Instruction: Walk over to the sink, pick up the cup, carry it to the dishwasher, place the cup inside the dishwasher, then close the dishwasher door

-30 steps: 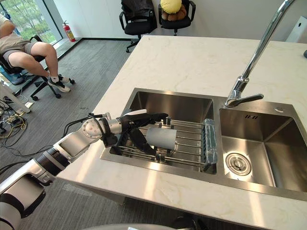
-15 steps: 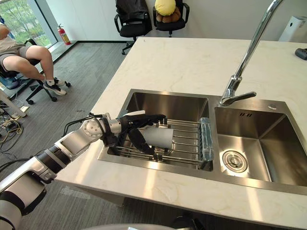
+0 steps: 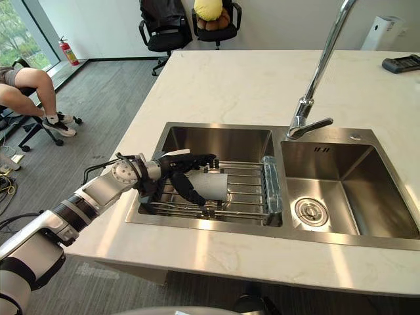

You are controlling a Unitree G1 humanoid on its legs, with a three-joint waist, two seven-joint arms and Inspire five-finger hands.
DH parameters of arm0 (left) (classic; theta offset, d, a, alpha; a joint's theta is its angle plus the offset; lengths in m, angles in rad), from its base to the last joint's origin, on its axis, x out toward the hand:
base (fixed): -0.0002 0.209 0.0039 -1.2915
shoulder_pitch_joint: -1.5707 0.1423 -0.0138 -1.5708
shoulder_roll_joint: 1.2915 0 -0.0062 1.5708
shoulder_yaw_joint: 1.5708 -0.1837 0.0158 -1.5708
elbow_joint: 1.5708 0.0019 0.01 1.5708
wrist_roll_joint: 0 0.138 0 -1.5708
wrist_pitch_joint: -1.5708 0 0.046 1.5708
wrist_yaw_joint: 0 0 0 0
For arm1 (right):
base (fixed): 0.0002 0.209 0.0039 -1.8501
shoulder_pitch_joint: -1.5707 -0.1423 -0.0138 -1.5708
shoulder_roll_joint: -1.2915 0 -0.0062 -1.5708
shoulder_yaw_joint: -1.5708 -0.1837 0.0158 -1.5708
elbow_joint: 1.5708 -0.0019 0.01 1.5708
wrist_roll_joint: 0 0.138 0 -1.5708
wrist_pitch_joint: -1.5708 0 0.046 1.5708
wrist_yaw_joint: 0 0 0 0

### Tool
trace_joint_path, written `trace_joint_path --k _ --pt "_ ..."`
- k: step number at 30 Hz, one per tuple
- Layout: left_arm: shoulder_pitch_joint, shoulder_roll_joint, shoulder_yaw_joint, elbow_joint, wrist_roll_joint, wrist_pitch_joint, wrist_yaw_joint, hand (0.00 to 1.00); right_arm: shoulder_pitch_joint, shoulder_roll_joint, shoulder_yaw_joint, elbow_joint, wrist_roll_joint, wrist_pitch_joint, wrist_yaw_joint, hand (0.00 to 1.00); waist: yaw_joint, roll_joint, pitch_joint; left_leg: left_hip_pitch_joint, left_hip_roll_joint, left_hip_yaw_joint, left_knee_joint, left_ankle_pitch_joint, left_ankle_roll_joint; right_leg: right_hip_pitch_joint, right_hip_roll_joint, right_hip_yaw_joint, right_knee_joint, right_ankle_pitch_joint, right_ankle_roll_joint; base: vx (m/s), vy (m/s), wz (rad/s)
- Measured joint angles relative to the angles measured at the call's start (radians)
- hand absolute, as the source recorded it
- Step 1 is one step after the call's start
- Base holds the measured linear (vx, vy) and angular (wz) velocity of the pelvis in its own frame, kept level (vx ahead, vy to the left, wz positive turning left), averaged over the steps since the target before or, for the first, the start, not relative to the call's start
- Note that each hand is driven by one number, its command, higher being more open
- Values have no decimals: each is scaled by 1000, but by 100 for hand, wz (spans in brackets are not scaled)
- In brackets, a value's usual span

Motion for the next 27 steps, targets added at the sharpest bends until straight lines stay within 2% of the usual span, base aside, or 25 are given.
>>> trace_joint_path --k 6,10,13,21,27 --pt "0 2 5 15 38 16 -31 100 6 -14 9 -9 0 15 -1 100 -1 3 -6 1 0 7 -3 3 1 8 1 0 -25 13 2 -56 -33 -2" --pt "-5 -2 9 51 38 13 -19 100 7 -22 35 -19 0 20 -4 100 -18 3 -6 4 1 11 -8 3 0 9 3 1 -27 15 3 -6 -8 -1" --pt "-5 -7 -16 105 99 14 -2 100 4 -23 43 -20 0 20 -3 100 -28 3 -5 4 2 21 -8 3 -1 5 4 5 -28 15 4 -10 -23 -6" --pt "3 -31 -17 133 126 10 42 100 4 -27 43 -19 0 22 -3 100 -28 3 -5 4 4 25 -7 3 -2 3 4 6 -27 16 5 -35 -28 -1" --pt "22 -35 -17 144 163 -47 65 100 8 -27 43 -20 0 22 0 100 -28 4 -4 4 5 27 -6 3 -2 3 5 6 -28 16 5 -39 -30 0"
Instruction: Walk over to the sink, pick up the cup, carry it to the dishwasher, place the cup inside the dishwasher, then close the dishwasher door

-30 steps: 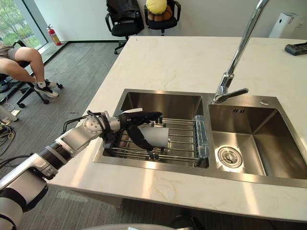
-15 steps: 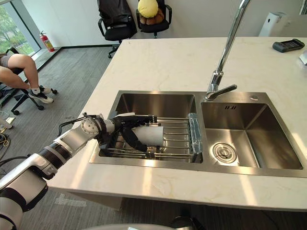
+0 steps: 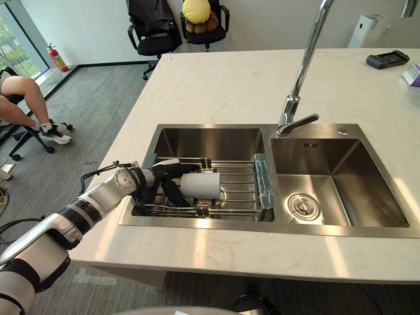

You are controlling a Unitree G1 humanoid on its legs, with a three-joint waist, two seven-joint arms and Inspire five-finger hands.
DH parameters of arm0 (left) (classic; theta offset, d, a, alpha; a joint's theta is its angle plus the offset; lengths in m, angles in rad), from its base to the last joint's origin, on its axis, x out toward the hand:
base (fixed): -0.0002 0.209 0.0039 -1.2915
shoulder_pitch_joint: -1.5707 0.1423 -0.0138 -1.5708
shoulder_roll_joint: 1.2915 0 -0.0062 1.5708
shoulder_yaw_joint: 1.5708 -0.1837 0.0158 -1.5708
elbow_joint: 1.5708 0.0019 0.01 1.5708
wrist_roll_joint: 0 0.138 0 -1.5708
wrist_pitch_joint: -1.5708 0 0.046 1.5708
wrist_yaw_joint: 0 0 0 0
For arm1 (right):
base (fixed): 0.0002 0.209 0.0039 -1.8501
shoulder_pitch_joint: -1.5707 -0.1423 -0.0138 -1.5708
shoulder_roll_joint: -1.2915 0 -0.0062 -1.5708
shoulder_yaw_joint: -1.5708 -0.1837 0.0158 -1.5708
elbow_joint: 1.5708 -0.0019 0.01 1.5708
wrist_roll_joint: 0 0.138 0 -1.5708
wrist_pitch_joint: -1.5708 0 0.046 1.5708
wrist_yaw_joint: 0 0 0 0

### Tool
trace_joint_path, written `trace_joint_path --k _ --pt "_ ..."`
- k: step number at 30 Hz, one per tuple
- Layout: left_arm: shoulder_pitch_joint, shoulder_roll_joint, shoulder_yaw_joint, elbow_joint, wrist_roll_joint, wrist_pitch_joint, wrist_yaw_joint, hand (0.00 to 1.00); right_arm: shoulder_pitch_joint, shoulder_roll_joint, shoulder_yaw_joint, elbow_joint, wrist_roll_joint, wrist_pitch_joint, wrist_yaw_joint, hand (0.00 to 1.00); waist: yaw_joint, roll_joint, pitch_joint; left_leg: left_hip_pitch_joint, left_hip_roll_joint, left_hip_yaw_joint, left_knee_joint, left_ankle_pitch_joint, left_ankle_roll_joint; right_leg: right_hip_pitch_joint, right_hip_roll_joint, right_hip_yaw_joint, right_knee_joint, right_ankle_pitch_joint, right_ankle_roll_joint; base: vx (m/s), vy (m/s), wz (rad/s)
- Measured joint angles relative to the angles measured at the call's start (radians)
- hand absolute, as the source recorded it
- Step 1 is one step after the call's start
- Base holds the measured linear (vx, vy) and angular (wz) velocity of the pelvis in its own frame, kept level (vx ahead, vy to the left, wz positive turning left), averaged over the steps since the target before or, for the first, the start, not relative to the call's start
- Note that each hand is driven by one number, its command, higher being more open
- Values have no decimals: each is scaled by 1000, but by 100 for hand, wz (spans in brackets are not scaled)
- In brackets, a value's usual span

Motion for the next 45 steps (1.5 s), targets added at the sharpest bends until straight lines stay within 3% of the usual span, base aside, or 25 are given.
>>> trace_joint_path --k 8,18,25,38,45 --pt "13 0 -2 10 73 -118 47 100 3 0 0 -2 0 -2 11 100 0 4 18 -2 0 1 -1 0 0 -3 0 0 0 0 0 -15 -13 0" --pt "49 16 -23 -28 119 -178 153 100 3 -6 3 -1 0 -5 19 100 1 7 21 -5 0 2 0 0 0 -6 0 0 0 0 0 -3 -3 0" --pt "86 47 -25 -148 120 -226 197 100 3 -12 2 0 0 -5 22 100 5 11 23 -9 0 0 1 0 0 -7 -1 -3 0 0 0 0 0 0" --pt "86 45 -37 -254 70 -232 211 100 3 -10 -22 5 -2 -5 33 100 18 12 23 -21 -4 -3 -1 0 0 -17 -2 -3 1 0 0 0 0 0" --pt "77 37 -31 -263 70 -182 147 100 3 -8 -31 14 -2 -5 41 100 20 12 23 -23 -6 -2 -1 0 1 -18 -6 -2 6 -1 0 0 0 0"
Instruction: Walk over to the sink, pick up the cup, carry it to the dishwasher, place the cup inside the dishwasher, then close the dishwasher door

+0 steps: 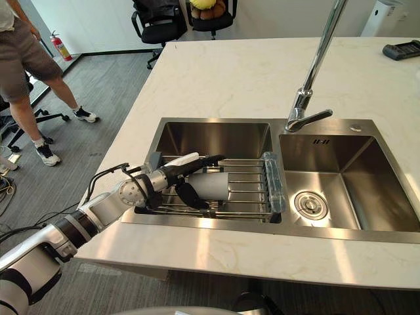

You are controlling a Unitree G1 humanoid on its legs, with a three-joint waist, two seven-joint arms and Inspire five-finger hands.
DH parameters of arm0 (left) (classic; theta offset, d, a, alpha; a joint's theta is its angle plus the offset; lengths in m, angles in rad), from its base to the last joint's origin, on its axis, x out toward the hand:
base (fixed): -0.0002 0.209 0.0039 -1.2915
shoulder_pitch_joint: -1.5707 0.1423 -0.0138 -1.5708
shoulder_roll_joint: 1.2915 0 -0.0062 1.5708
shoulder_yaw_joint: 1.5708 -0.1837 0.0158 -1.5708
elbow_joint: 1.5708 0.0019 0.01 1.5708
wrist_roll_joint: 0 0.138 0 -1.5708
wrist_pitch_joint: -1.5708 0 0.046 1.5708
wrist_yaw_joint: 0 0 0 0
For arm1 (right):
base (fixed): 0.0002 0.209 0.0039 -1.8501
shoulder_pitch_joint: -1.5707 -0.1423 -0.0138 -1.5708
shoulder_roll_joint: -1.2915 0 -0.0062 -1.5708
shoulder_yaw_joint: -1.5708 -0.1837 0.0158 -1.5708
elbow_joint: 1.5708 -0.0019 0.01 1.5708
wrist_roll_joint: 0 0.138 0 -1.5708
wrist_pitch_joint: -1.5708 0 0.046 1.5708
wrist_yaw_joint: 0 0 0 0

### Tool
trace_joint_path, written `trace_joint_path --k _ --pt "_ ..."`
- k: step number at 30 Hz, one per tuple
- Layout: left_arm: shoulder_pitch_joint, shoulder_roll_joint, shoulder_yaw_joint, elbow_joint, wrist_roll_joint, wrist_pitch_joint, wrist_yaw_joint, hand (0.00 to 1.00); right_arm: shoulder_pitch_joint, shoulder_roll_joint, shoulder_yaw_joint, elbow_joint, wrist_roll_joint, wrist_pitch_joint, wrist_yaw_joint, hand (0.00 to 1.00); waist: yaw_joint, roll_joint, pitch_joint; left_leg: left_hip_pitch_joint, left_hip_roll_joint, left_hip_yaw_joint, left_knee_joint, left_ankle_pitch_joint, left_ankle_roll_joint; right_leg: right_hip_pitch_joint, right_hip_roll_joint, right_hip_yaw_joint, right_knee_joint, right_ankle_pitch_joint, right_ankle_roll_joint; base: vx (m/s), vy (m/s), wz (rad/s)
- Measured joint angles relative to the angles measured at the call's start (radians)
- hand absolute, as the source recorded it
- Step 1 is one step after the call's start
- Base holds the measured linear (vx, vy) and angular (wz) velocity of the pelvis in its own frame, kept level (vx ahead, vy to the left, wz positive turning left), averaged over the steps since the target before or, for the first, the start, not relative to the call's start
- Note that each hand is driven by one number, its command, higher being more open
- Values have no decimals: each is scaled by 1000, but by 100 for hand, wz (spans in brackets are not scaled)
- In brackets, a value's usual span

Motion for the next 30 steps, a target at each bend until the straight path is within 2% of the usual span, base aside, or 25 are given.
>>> trace_joint_path --k 4,6,15,16,24,30 --pt "-11 -9 -1 -2 1 89 -86 100 0 0 0 0 0 0 1 100 -1 -1 0 -1 0 1 0 0 0 -2 0 1 1 0 0 0 0 0" --pt "-19 -9 -7 -2 1 105 -101 100 0 0 0 2 0 0 1 100 -1 -1 -1 -2 0 1 0 0 0 -2 0 1 1 0 0 0 0 0" --pt "-55 -5 -50 -2 1 111 -116 100 -1 0 1 9 0 -2 0 100 -2 -2 -2 -3 0 3 0 0 0 -4 0 2 1 0 0 0 0 0" --pt "-58 -5 -55 -2 3 111 -116 0 -1 0 1 9 0 -5 0 100 -2 -3 -3 -3 0 3 0 0 0 -4 1 2 1 0 0 0 0 0" --pt "-87 -8 -70 -10 51 102 -103 0 -1 1 12 11 1 -8 0 100 -4 -10 -11 -3 2 4 0 0 0 -4 2 2 0 0 0 0 0 0" --pt "-88 -5 -95 -19 137 49 -100 0 -1 -1 28 14 2 -11 -2 100 -5 -10 -13 -4 3 5 0 0 0 -4 3 3 -1 0 0 0 0 0"
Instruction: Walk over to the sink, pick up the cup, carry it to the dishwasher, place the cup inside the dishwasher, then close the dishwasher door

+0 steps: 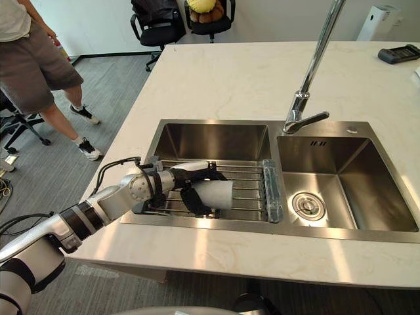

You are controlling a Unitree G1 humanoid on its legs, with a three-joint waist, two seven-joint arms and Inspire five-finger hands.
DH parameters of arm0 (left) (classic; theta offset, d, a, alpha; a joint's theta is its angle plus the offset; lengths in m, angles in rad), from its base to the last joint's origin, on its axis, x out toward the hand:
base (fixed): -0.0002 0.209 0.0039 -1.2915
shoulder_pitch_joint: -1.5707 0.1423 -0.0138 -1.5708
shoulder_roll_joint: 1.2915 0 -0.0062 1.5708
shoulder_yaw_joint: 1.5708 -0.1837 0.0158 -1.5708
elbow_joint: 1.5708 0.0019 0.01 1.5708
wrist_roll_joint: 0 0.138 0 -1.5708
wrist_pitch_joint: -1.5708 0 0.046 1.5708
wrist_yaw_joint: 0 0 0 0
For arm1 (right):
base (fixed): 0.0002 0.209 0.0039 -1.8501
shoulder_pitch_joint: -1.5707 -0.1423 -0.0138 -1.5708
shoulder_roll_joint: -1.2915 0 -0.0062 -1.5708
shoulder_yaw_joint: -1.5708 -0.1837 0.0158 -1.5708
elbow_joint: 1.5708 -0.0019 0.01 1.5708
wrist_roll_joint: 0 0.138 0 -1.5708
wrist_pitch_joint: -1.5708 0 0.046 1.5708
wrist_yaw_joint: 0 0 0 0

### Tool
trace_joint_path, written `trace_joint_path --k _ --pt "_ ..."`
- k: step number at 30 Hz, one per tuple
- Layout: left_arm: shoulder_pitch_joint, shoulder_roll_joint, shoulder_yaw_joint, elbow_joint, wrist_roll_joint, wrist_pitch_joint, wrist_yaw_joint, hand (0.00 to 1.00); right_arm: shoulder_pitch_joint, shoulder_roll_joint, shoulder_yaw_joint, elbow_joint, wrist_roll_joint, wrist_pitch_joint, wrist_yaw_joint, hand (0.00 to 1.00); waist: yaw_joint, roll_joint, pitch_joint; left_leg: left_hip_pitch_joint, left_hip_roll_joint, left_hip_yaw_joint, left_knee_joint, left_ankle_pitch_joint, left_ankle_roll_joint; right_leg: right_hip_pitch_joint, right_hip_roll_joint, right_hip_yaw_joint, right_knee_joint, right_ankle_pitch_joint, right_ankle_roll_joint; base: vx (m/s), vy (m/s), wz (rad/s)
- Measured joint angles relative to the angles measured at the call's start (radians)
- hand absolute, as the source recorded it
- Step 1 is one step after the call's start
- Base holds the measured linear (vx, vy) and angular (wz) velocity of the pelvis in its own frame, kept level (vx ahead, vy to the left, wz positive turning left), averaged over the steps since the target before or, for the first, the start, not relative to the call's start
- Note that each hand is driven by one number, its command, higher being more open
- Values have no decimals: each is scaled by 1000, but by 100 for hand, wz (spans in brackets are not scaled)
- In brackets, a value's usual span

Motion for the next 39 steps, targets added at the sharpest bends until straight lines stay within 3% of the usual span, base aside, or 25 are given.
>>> trace_joint_path --k 7,17,20,22,25,28,33,39 --pt "3 7 -36 0 83 -89 84 0 -1 0 4 4 0 -11 -1 100 -1 0 -1 -2 1 1 0 0 0 0 1 -1 -3 0 0 0 0 0" --pt "106 17 -23 -9 104 -201 356 0 -8 -27 43 8 0 -28 -2 100 -1 -1 -2 -4 -1 -40 13 2 2 28 -8 -46 -4 0 0 -9 -9 11" --pt "216 6 148 -114 -6 -228 413 0 -10 -27 41 9 -1 -24 -3 100 12 -8 2 -18 -6 -67 11 8 11 35 -13 -72 -4 -2 0 -84 -34 28" --pt "278 -48 332 -197 -129 -256 465 0 -6 -27 30 12 -3 -15 -4 100 31 -15 1 -17 -10 -95 -1 21 15 48 -15 -97 -3 -4 2 -72 -38 33" --pt "297 -126 554 -244 -274 -306 551 0 -8 -17 -8 17 -18 -9 -2 100 60 -22 -5 -10 -12 -115 -13 34 17 65 -16 -118 -3 -7 2 -46 -21 24" --pt "333 -161 706 -312 -396 -351 604 0 -13 -8 -52 23 -57 -3 -1 100 86 -28 -11 -2 -13 -136 -24 41 17 82 -16 -138 -2 -13 2 -31 -16 24" --pt "430 -178 779 -412 -466 -361 612 0 -32 10 -78 34 -144 21 3 100 127 -52 -24 -3 -14 -167 -25 43 16 102 -16 -170 5 -29 2 -9 -3 20" --pt "590 -187 919 -411 -421 -266 650 0 -68 12 -76 28 -229 44 5 100 139 -62 -32 -40 -9 -208 13 28 14 104 -14 -203 10 -46 5 12 -9 17"
